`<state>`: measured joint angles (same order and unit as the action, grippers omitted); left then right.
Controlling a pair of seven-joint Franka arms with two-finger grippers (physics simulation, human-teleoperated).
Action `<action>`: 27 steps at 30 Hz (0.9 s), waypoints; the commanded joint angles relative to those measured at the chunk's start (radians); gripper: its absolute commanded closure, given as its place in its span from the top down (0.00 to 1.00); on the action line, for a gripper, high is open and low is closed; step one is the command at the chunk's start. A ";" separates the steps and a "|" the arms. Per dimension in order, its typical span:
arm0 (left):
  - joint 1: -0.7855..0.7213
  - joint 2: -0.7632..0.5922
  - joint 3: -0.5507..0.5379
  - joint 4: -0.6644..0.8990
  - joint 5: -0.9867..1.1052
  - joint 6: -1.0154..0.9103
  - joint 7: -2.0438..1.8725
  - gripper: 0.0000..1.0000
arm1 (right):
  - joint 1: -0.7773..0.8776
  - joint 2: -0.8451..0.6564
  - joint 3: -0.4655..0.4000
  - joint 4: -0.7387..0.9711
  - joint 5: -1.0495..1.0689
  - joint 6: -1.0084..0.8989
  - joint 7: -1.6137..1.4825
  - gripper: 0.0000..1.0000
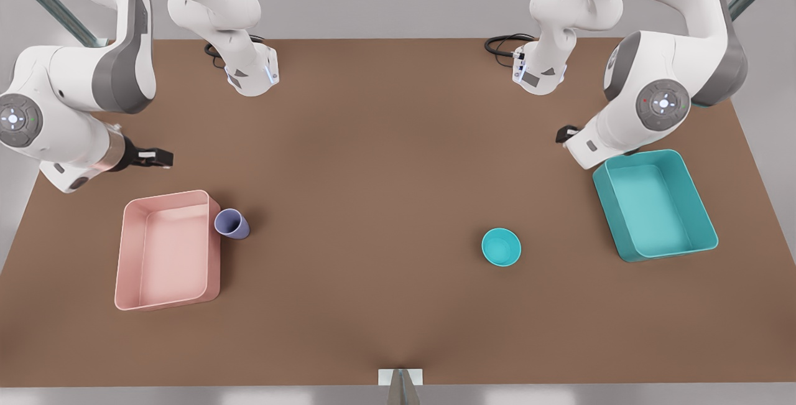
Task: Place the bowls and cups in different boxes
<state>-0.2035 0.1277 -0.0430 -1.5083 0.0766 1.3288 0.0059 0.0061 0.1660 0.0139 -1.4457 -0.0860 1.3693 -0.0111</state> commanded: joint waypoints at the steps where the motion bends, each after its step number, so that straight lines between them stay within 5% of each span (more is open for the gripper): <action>1: -0.001 0.000 0.000 0.000 -0.003 0.079 0.014 1.00 | 0.000 -0.002 0.000 -0.002 0.003 0.080 -0.009 1.00; 3: -0.001 0.018 0.000 0.000 -0.001 0.079 0.014 1.00 | 0.009 0.044 0.000 0.019 0.003 0.079 -0.012 1.00; 4: -0.001 0.119 0.000 0.057 -0.004 0.128 0.014 1.00 | 0.041 0.125 0.008 0.017 0.008 0.090 0.006 1.00; 7: 0.001 0.656 -0.015 0.550 -0.112 0.229 0.006 1.00 | 0.091 0.253 0.008 0.007 0.045 0.231 0.080 1.00; 9: 0.033 0.770 -0.024 0.543 -0.225 0.481 0.016 1.00 | 0.091 0.291 0.009 -0.068 0.055 0.414 0.082 1.00; 13: 0.055 0.806 -0.023 0.408 -0.253 0.690 0.097 1.00 | 0.095 0.282 0.008 -0.222 0.054 0.622 0.082 1.00; 19: 0.061 0.756 -0.020 0.278 -0.189 0.639 0.178 1.00 | 0.123 0.231 0.008 -0.424 0.051 0.860 0.103 1.00; 26: 0.061 0.759 -0.017 0.186 -0.224 0.641 0.167 1.00 | 0.127 0.225 0.008 -0.525 0.045 0.873 0.103 1.00; 27: 0.062 0.759 -0.017 0.186 -0.276 0.639 0.167 0.90 | 0.127 0.219 0.008 -0.541 0.045 0.873 0.103 1.00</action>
<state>-0.1417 0.8879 -0.0598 -1.3208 -0.1517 1.9502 0.1069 0.1337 0.3893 0.0215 -1.9764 -0.0407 2.1839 0.0596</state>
